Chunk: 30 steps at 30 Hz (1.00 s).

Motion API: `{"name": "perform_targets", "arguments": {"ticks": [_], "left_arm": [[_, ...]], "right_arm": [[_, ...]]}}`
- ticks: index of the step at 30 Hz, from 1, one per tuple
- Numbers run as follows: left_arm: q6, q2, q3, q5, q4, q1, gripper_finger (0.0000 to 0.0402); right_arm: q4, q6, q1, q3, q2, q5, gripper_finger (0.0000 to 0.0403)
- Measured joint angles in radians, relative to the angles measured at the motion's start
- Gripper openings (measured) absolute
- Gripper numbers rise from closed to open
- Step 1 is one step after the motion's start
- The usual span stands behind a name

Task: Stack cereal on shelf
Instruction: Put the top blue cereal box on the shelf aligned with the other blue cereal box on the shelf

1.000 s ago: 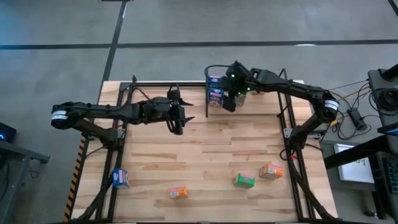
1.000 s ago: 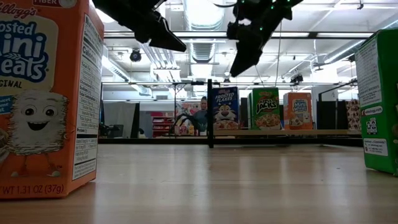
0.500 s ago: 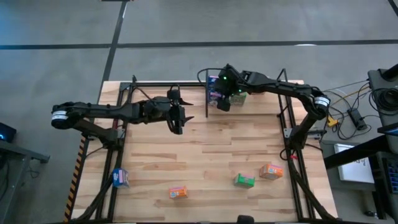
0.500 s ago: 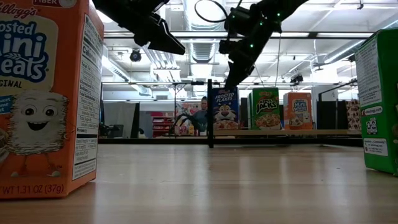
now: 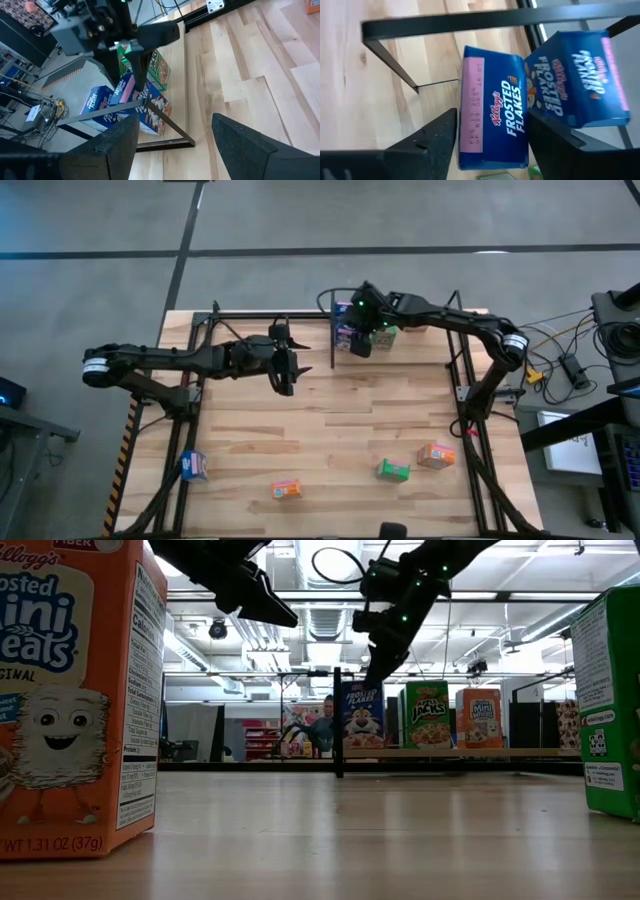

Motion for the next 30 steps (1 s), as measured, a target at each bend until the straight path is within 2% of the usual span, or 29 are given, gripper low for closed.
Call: {"name": "perform_targets", "arguments": {"ticks": [7, 12, 16, 30], "left_arm": [[0.006, 0.0, 0.0, 0.0, -0.001, 0.0, 0.0233], [0.01, 0.0, 0.0, 0.0, -0.001, 0.0, 0.0233], [0.01, 0.0, 0.0, 0.0, 0.0, 0.001, 0.0233], [0.011, 0.001, 0.0, 0.0, 0.001, 0.001, 0.0233]], "right_arm": [[0.01, -0.047, 0.0, 0.0, 0.022, -0.001, 0.0169], [0.006, -0.119, 0.0, 0.007, 0.02, 0.001, 0.0152], [0.008, -0.19, 0.0, 0.019, 0.02, 0.002, 0.015], [0.016, -0.261, -0.01, 0.018, 0.022, -0.024, 0.0172]]}}
